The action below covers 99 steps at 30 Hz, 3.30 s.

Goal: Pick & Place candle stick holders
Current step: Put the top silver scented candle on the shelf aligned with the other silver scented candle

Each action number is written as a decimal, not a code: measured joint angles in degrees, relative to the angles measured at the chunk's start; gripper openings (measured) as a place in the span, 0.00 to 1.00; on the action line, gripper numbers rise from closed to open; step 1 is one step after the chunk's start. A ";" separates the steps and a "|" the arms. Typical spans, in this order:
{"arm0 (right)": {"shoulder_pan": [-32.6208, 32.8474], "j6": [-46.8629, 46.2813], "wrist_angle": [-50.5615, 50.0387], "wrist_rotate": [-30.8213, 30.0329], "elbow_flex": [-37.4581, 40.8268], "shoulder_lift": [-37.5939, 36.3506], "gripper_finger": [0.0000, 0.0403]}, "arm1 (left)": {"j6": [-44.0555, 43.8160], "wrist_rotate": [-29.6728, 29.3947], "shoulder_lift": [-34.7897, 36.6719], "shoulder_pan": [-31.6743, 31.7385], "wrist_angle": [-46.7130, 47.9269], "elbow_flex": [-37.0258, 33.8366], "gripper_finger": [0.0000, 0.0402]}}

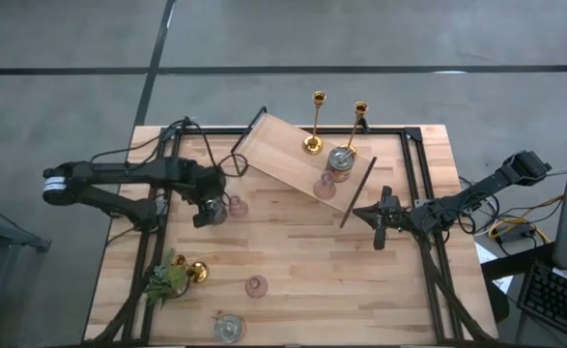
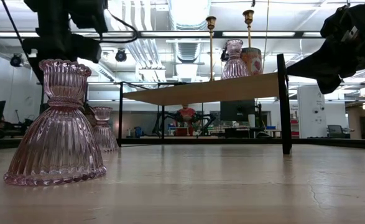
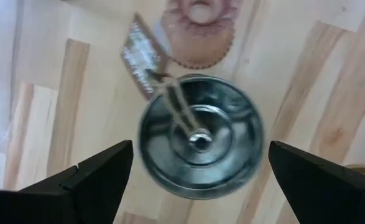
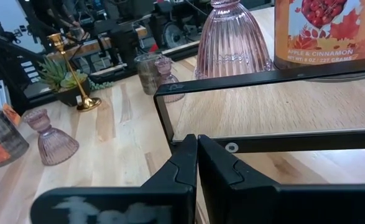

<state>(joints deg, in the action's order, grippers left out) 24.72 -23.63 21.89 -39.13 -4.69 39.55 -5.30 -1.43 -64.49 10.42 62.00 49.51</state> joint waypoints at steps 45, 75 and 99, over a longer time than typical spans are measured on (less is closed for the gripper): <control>-0.01 -0.42 -0.07 0.04 0.35 0.00 0.02 | 0.92 6.21 0.24 2.27 -2.63 -1.66 0.94; -0.14 3.04 -0.58 0.02 0.42 -0.02 0.02 | -6.88 9.53 0.31 1.88 -4.10 -1.98 0.94; -0.12 5.19 -0.60 0.09 0.42 -0.02 0.02 | -8.35 12.69 0.26 1.78 -4.59 -2.00 0.94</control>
<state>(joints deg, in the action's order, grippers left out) 24.60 -18.44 21.29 -39.05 -4.27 39.53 -13.65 11.26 -64.23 12.20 57.41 47.51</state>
